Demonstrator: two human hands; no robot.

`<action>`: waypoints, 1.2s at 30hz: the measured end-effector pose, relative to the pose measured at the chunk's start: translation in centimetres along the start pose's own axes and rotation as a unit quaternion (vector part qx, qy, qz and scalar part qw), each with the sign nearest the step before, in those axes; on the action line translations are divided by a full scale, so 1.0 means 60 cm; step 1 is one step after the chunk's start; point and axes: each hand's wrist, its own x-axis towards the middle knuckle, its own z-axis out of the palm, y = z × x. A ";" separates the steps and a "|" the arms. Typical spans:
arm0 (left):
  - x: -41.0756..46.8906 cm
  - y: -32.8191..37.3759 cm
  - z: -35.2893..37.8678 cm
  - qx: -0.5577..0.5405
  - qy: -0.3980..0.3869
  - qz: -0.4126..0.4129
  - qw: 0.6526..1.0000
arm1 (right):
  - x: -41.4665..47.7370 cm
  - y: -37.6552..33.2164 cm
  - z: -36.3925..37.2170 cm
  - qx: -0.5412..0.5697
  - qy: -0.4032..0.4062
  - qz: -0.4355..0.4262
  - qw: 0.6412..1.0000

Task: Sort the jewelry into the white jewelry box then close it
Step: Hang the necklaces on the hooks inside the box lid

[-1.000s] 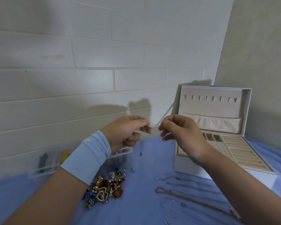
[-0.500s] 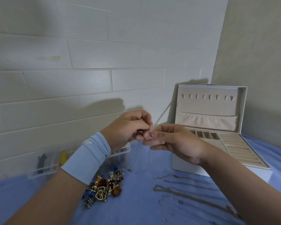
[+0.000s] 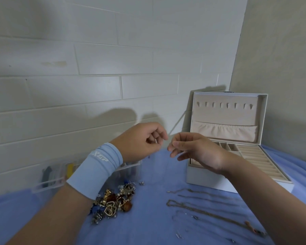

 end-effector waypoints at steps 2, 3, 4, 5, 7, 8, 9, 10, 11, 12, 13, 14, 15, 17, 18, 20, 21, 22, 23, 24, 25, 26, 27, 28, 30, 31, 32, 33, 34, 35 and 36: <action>-0.002 0.014 0.004 -0.089 0.005 0.007 0.996 | -0.003 -0.001 0.005 -0.028 -0.013 -0.022 0.999; -0.002 0.019 0.007 -0.121 0.003 0.011 0.993 | -0.004 0.001 0.008 -0.021 -0.029 -0.032 0.999; -0.002 0.020 0.009 -0.144 0.001 0.014 0.989 | -0.005 0.002 0.012 -0.008 -0.045 -0.036 0.998; -0.001 0.020 0.013 -0.161 -0.002 0.016 0.987 | -0.006 0.002 0.016 0.005 -0.056 -0.035 0.998; 0.000 0.016 0.015 -0.159 0.002 0.020 0.987 | -0.009 0.001 0.019 0.020 -0.069 -0.024 0.997; 0.001 0.014 0.015 -0.139 0.010 0.024 0.990 | -0.009 0.000 0.018 0.031 -0.073 -0.018 0.997; 0.002 0.012 0.014 -0.117 0.017 0.028 0.993 | -0.009 0.002 0.017 0.047 -0.076 -0.013 0.996; 0.003 0.010 0.013 -0.101 0.022 0.032 0.994 | -0.008 0.003 0.014 0.067 -0.078 -0.009 0.995; 0.003 0.010 0.012 -0.091 0.022 0.035 0.995 | -0.008 0.006 0.012 0.089 -0.081 -0.008 0.993; 0.003 0.009 0.011 -0.083 0.019 0.035 0.996 | -0.007 0.007 0.010 0.110 -0.086 -0.008 0.990; 0.004 0.009 0.010 -0.077 0.015 0.034 0.996 | -0.007 0.008 0.008 0.132 -0.093 -0.008 0.987; 0.004 0.008 0.009 -0.070 0.010 0.031 0.997 | -0.007 0.008 0.006 0.153 -0.100 -0.007 0.983; 0.004 0.006 0.008 -0.061 0.008 0.031 0.998 | -0.007 0.007 0.004 0.170 -0.106 -0.007 0.980; 0.004 0.004 0.005 -0.036 0.008 0.030 0.999 | -0.008 0.002 0.001 0.185 -0.113 -0.008 0.976; 0.003 0.003 0.004 -0.028 0.007 0.028 0.999 | -0.009 0.000 0.000 0.187 -0.112 -0.010 0.976; 0.002 0.004 0.002 -0.015 0.001 0.022 1.000 | -0.009 -0.001 -0.004 0.182 -0.104 -0.012 0.978; 0.002 0.005 0.002 -0.002 0.001 0.019 1.000 | -0.009 -0.002 -0.005 0.179 -0.103 -0.012 0.978; 0.002 0.006 0.001 0.014 0.002 0.015 1.000 | -0.009 -0.002 -0.005 0.176 -0.104 -0.010 0.979; 0.001 0.007 0.001 0.030 0.005 0.012 0.999 | -0.009 -0.003 -0.005 0.171 -0.102 -0.005 0.980; 0.000 0.007 0.001 0.041 0.009 0.008 0.999 | -0.010 -0.006 -0.004 0.160 -0.095 0.002 0.983; -0.002 0.006 0.002 0.044 0.016 0.001 0.999 | -0.011 -0.008 -0.004 0.132 -0.079 0.010 0.988; -0.005 0.005 0.003 0.040 0.025 -0.008 0.999 | -0.015 -0.011 -0.004 0.075 -0.053 0.012 0.996; -0.009 0.004 0.004 0.027 0.039 -0.021 0.999 | -0.018 -0.013 -0.005 -0.005 -0.023 0.008 1.000; -0.015 0.005 0.006 0.006 0.056 -0.038 0.998 | -0.023 -0.017 -0.005 -0.084 -0.002 0.000 0.996; -0.026 0.010 0.008 -0.069 0.091 -0.087 0.990 | -0.032 -0.026 -0.003 -0.186 0.007 -0.013 0.982; -0.031 0.015 0.009 -0.115 0.108 -0.113 0.981 | -0.037 -0.034 0.000 -0.205 0.002 -0.020 0.979; -0.036 0.021 0.009 -0.149 0.120 -0.136 0.972 | -0.042 -0.042 0.004 -0.212 -0.002 -0.033 0.977; -0.042 0.026 0.010 -0.164 0.126 -0.153 0.966 | -0.046 -0.050 0.009 -0.215 -0.002 -0.050 0.975; -0.047 0.031 0.012 -0.168 0.124 -0.165 0.964 | -0.050 -0.059 0.013 -0.217 0.003 -0.071 0.974; -0.054 0.035 0.016 -0.173 0.113 -0.171 0.963 | -0.053 -0.068 0.018 -0.219 0.010 -0.092 0.971; -0.061 0.040 0.019 -0.183 0.097 -0.174 0.963 | -0.056 -0.075 0.023 -0.219 0.016 -0.108 0.970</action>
